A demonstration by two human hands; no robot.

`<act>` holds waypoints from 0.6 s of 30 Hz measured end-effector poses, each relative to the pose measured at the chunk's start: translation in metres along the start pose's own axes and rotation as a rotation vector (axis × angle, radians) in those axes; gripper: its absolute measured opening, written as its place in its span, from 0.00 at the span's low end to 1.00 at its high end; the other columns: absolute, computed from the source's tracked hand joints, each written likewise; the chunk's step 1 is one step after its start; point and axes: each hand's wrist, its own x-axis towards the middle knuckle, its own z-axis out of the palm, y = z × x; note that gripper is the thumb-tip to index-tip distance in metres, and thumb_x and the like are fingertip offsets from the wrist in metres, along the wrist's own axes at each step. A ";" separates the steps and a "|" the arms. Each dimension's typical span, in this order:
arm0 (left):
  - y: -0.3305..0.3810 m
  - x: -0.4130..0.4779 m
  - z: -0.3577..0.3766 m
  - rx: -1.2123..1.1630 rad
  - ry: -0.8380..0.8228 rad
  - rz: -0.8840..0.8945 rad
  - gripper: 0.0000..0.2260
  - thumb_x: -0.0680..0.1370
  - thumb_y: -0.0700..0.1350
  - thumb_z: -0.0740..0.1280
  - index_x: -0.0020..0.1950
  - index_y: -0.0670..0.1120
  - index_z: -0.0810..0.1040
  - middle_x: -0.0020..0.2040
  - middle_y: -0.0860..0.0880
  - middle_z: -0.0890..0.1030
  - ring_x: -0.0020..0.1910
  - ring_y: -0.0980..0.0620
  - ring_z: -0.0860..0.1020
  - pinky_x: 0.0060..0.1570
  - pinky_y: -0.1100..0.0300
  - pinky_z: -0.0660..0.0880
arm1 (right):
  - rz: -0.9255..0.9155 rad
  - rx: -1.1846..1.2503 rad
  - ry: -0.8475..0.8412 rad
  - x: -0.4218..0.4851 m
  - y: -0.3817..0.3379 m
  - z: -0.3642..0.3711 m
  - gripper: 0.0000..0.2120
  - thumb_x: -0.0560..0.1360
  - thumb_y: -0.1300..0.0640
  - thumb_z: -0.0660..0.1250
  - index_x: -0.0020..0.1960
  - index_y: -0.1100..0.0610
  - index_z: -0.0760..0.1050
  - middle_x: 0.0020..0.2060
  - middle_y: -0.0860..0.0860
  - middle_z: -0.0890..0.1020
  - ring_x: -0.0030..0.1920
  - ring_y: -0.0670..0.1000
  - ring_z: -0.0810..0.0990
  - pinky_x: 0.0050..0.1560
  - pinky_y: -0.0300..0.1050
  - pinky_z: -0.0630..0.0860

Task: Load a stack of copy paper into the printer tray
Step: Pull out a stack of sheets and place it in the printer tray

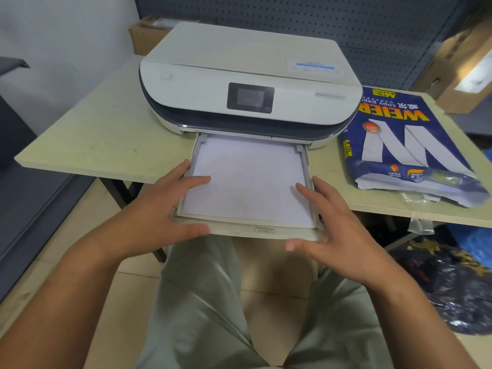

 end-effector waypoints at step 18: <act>-0.019 -0.019 0.014 0.004 0.291 0.079 0.47 0.63 0.62 0.75 0.77 0.68 0.54 0.79 0.67 0.55 0.76 0.53 0.62 0.71 0.42 0.68 | -0.040 -0.009 0.208 -0.010 0.004 0.007 0.44 0.64 0.28 0.70 0.76 0.42 0.65 0.76 0.40 0.64 0.76 0.43 0.62 0.73 0.42 0.64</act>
